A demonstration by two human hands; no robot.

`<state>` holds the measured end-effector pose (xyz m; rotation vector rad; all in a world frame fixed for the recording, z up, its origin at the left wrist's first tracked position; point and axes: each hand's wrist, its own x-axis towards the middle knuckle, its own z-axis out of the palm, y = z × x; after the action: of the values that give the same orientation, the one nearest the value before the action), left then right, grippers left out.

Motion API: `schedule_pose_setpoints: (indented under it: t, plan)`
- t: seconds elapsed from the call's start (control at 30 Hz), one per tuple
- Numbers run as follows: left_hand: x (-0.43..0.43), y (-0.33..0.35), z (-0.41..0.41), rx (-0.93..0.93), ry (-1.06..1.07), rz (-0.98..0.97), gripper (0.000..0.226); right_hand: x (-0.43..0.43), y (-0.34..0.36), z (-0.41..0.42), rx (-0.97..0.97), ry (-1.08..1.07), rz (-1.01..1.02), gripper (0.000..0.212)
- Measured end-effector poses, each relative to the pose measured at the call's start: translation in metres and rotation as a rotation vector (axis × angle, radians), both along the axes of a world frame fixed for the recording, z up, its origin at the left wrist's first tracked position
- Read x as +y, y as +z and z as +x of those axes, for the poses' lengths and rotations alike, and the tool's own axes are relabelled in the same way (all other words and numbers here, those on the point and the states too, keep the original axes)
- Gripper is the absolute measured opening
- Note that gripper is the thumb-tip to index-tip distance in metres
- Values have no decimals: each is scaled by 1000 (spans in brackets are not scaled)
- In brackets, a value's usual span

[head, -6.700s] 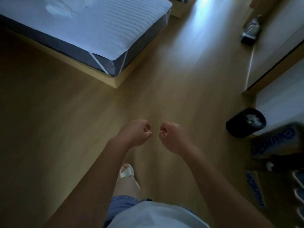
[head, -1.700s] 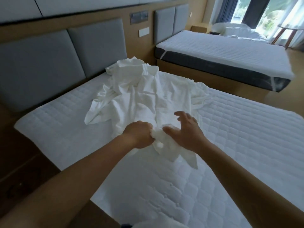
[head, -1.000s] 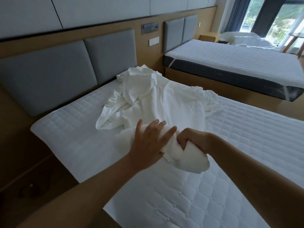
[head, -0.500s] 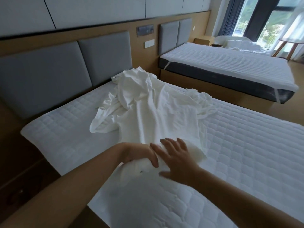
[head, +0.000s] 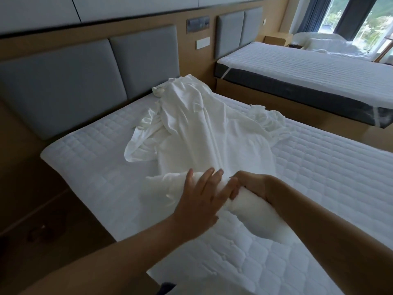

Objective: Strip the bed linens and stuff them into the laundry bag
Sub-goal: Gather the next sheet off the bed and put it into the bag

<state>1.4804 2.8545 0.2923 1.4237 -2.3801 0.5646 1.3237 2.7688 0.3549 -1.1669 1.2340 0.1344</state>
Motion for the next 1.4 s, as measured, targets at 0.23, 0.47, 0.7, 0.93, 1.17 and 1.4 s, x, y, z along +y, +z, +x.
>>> schedule_pose_setpoints:
  t: [0.23, 0.47, 0.7, 0.93, 1.17, 1.4]
  plan:
    - [-43, 14, 18, 151, 27, 458, 23, 12, -5, 8, 235, 233, -513, 68]
    - [-68, 38, 30, 659, 197, 1542, 27, 50, -55, 9, 427, 510, -1558, 113]
    - [-61, 63, 17, 546, 313, 1222, 78, 0, -11, 8, 159, 320, -594, 43]
    - [-20, 2, -7, 77, 37, -112, 86, -24, 1, -3, 55, 159, -55, 26]
    - [-78, 43, 17, 107, 195, 632, 26, -6, 19, 10, 202, 349, -793, 82]
    - [-95, 70, 35, 691, 222, 1491, 27, 21, -39, 18, 497, 477, -1664, 118]
